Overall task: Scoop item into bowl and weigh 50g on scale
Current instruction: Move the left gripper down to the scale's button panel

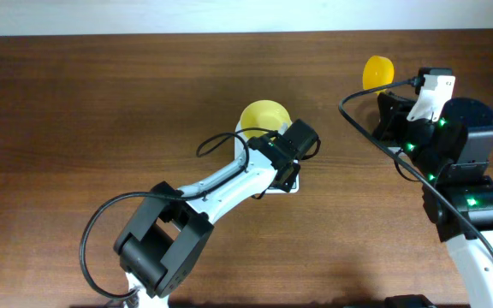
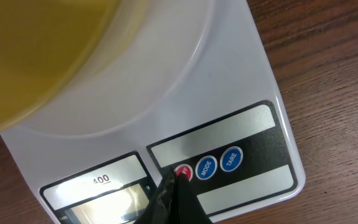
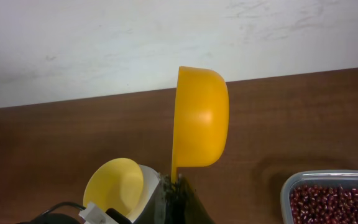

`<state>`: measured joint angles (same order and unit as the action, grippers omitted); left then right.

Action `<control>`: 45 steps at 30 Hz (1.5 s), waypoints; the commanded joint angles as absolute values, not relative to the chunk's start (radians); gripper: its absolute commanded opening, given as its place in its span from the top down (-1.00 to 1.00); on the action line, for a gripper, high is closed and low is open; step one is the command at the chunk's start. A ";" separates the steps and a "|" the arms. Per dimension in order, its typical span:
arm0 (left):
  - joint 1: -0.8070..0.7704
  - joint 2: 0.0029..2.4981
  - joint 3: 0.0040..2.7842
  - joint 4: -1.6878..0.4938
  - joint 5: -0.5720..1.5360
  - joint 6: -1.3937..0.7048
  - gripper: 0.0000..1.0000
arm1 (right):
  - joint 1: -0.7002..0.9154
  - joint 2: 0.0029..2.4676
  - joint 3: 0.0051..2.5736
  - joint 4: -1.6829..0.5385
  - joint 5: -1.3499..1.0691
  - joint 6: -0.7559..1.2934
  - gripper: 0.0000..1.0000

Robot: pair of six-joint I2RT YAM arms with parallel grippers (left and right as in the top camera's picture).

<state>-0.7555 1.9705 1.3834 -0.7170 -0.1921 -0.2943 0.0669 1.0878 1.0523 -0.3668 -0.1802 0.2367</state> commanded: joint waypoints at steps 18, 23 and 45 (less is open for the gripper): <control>-0.757 2.035 1.388 -0.703 -0.206 -0.214 1.00 | 0.064 1.089 1.068 -0.366 -0.165 0.244 0.92; -0.757 2.037 1.388 -0.702 -0.206 -0.210 1.00 | 0.064 1.089 1.068 -0.366 -0.166 0.245 0.92; -0.757 1.825 1.545 -0.886 -0.206 -0.203 1.00 | 0.065 1.089 1.068 -0.326 -0.169 0.244 0.92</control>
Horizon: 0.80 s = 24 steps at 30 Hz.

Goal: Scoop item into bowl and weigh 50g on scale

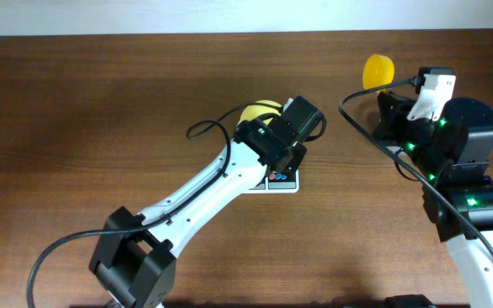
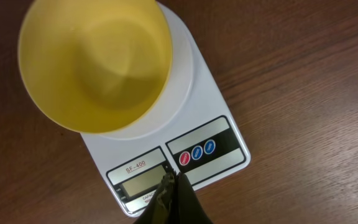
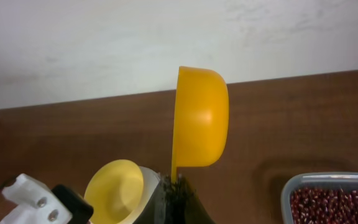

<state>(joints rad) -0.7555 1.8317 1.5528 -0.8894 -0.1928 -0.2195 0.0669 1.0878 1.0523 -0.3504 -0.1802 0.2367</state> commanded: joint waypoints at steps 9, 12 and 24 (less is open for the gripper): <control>-0.802 1.827 1.302 -0.694 -0.203 -0.117 1.00 | 0.065 1.102 1.068 -0.265 -0.110 0.244 0.92; -0.818 1.834 1.247 -0.620 -0.207 -0.073 1.00 | 0.065 1.135 1.068 -0.256 -0.111 0.244 0.92; -0.797 1.902 1.227 -0.556 -0.255 -0.133 1.00 | 0.065 1.169 1.068 -0.252 -0.111 0.244 0.92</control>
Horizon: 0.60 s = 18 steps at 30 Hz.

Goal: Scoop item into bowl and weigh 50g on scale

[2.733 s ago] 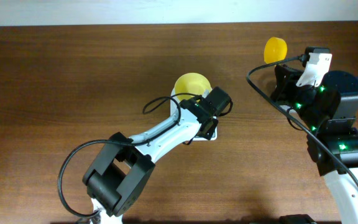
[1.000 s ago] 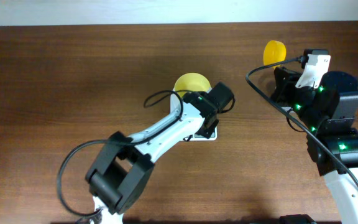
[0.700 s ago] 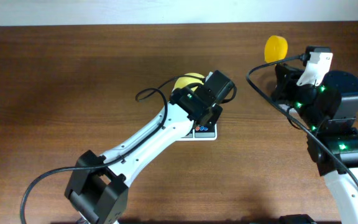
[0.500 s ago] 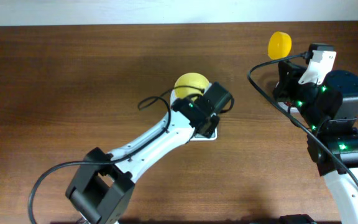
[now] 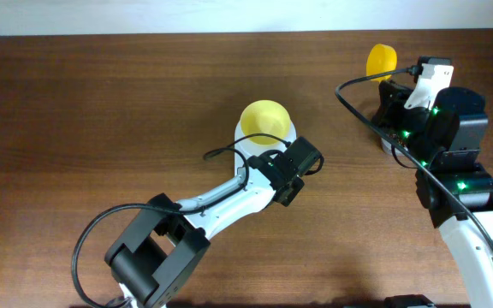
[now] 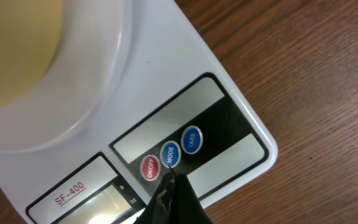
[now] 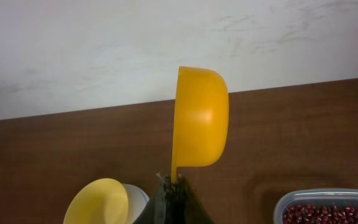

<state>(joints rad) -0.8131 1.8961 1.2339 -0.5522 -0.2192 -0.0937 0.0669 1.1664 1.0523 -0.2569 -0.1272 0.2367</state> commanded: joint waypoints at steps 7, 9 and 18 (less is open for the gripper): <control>-0.768 1.909 1.227 -0.553 -0.240 -0.170 1.00 | 0.065 1.169 1.068 -0.253 -0.111 0.244 0.92; -0.768 1.915 1.227 -0.549 -0.239 -0.170 1.00 | 0.065 1.169 1.068 -0.253 -0.111 0.244 0.92; -0.769 1.925 1.227 -0.535 -0.217 -0.140 1.00 | 0.065 1.169 1.068 -0.253 -0.111 0.244 0.92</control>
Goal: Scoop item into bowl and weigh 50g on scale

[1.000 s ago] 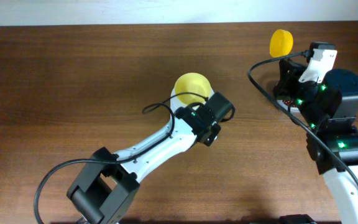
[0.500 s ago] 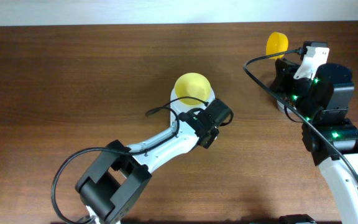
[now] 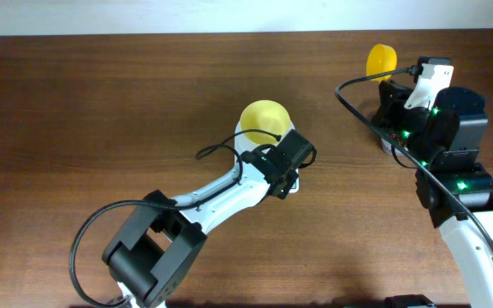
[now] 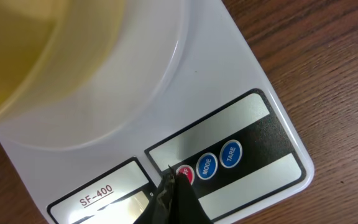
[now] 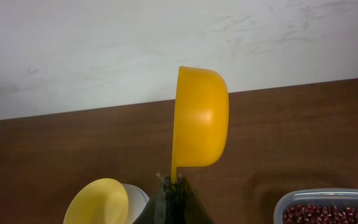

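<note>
An empty yellow bowl [image 3: 264,119] stands on the white kitchen scale [image 4: 166,87] at mid table. My left gripper [image 4: 171,176] is shut with nothing in it, its tips resting on the red ON/OFF button [image 4: 185,174] beside the blue MODE and TARE buttons. My right gripper [image 5: 174,182] is shut on the handle of an orange scoop [image 5: 199,118], held upright and empty at the far right [image 3: 381,60]. A clear tub of red beans [image 5: 328,206] shows at the lower right of the right wrist view.
The scale's display [image 4: 104,202] sits left of the buttons, partly behind my left fingers. A white wall runs along the table's far edge [image 3: 229,32]. Brown wooden tabletop surrounds the scale.
My left gripper's tips have shifted from the blue MODE button to the red ON/OFF button. The right arm and scoop have not moved.
My left gripper's shut tips were on the red ON/OFF button. Then it hung high above the scale, showing the whole bowl. Then it was down on the MODE button, and now on ON/OFF again. The right gripper held the scoop upright throughout, shifting slightly.
</note>
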`<state>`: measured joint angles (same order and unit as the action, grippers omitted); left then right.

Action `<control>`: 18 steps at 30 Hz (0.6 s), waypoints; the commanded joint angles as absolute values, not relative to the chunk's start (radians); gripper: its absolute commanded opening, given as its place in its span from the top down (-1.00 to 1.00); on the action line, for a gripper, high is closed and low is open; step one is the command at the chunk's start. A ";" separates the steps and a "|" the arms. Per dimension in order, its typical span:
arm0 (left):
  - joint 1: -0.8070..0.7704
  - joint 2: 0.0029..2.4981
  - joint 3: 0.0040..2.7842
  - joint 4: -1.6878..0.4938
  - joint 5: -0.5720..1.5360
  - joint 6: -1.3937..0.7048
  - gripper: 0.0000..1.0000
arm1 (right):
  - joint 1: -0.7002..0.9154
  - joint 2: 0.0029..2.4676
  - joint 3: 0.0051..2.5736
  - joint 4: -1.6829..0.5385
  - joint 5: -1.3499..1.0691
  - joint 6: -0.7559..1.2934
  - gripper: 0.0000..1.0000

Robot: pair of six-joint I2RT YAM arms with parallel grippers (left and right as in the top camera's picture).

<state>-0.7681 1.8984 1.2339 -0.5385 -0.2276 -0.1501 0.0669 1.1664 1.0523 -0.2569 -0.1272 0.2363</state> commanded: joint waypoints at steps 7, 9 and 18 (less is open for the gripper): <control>-0.769 1.932 1.227 -0.529 -0.213 -0.140 1.00 | 0.065 1.169 1.068 -0.253 -0.112 0.244 0.92; -0.769 1.932 1.227 -0.527 -0.213 -0.140 1.00 | 0.065 1.169 1.068 -0.253 -0.112 0.244 0.92; -0.769 1.951 1.227 -0.517 -0.199 -0.118 1.00 | 0.065 1.169 1.068 -0.255 -0.112 0.244 0.92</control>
